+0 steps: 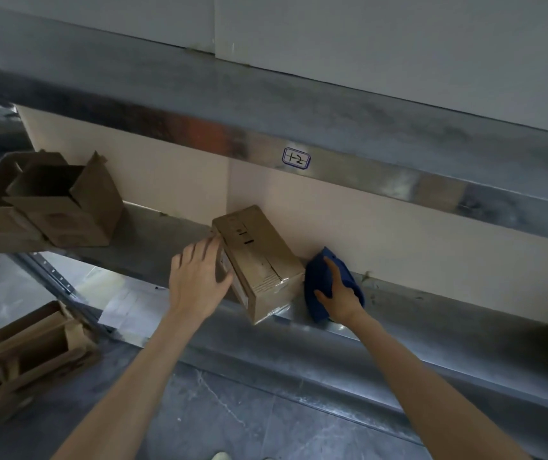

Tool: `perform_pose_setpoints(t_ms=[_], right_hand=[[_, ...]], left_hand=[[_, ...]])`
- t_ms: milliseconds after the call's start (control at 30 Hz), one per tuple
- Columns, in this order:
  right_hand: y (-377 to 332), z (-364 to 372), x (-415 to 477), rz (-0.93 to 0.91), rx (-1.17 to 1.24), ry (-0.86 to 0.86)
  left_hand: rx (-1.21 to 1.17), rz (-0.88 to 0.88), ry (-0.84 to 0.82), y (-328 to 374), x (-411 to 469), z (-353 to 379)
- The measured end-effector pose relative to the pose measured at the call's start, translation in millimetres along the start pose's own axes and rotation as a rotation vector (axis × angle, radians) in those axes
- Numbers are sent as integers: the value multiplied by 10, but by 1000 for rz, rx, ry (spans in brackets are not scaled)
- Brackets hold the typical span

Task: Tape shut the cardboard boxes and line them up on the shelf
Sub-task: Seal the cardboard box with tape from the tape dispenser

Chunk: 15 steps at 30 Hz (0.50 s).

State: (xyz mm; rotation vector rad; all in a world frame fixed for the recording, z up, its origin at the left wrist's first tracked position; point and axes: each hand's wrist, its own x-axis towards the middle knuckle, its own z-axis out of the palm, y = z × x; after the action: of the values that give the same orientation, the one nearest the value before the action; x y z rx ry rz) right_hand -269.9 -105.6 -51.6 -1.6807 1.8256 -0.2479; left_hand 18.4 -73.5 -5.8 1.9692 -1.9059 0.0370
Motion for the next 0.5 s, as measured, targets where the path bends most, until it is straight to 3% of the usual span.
perform_pose_setpoints(t_ms=[200, 500], right_hand=[[6, -137, 59, -43, 139, -24], [-2, -215, 102, -20, 126, -56]], left_hand=[[10, 13, -20, -45, 47, -38], [10, 57, -58, -103, 65, -80]])
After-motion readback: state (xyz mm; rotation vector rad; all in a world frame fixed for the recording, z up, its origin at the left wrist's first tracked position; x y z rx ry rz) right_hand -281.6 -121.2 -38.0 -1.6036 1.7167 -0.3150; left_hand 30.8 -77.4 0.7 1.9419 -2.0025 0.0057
